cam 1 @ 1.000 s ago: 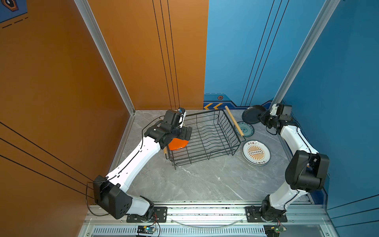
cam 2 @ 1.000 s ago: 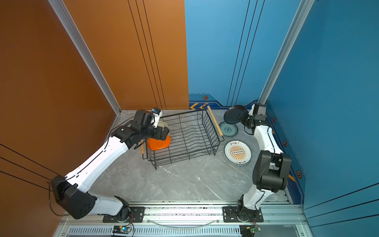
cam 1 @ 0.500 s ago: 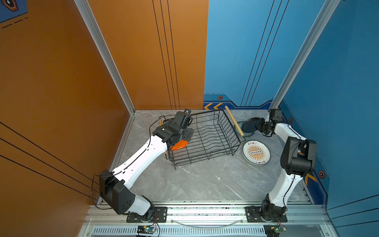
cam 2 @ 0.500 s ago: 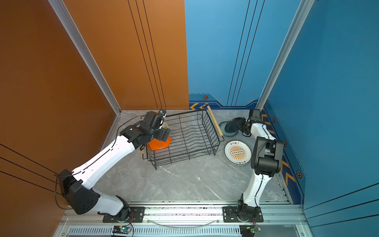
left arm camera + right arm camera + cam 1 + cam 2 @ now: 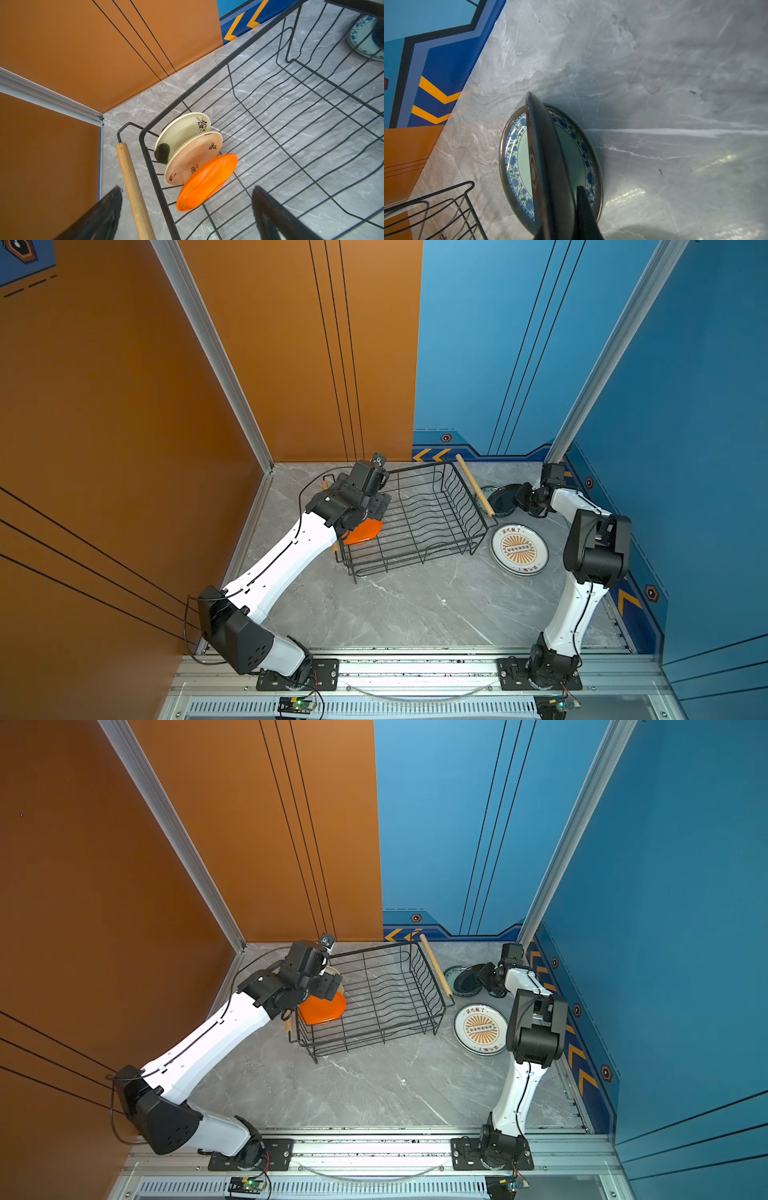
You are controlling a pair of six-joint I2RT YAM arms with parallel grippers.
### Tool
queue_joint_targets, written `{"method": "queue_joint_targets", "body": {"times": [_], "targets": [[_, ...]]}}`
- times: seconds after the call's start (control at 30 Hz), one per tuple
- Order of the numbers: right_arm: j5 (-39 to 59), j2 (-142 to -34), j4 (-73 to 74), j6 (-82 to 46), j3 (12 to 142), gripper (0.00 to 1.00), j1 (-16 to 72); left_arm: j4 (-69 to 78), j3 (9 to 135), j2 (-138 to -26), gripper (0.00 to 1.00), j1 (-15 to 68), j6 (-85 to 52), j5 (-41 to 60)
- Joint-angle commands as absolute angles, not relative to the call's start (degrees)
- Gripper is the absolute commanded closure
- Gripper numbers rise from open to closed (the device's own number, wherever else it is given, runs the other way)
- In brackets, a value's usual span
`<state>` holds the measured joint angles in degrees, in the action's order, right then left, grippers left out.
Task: Unload the plates from the dish rack
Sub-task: 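Carry the black plate toward the far corner with right gripper while left withdraws, then lower the black plate onto the blue-and-white plate with the right gripper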
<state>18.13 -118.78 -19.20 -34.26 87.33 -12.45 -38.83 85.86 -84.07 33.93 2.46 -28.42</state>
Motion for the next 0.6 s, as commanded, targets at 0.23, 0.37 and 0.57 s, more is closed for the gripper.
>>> {"method": "queue_joint_targets", "body": {"times": [0.23, 0.37, 0.57], "targets": [[18.2, -122.5, -22.8, -33.0, 90.8, 0.84, -12.1, -39.0, 83.7, -82.0, 0.02, 33.0, 3.1, -30.9], [16.5, -123.0, -24.7, -31.8, 92.0, 0.77, -11.5, -38.9, 83.5, -82.6, 0.02, 32.9, 2.8, -32.4], [15.7, -124.2, -26.9, -30.8, 93.5, 0.67, -11.0, -39.0, 83.3, -82.7, 0.02, 32.9, 2.6, -32.3]]}}
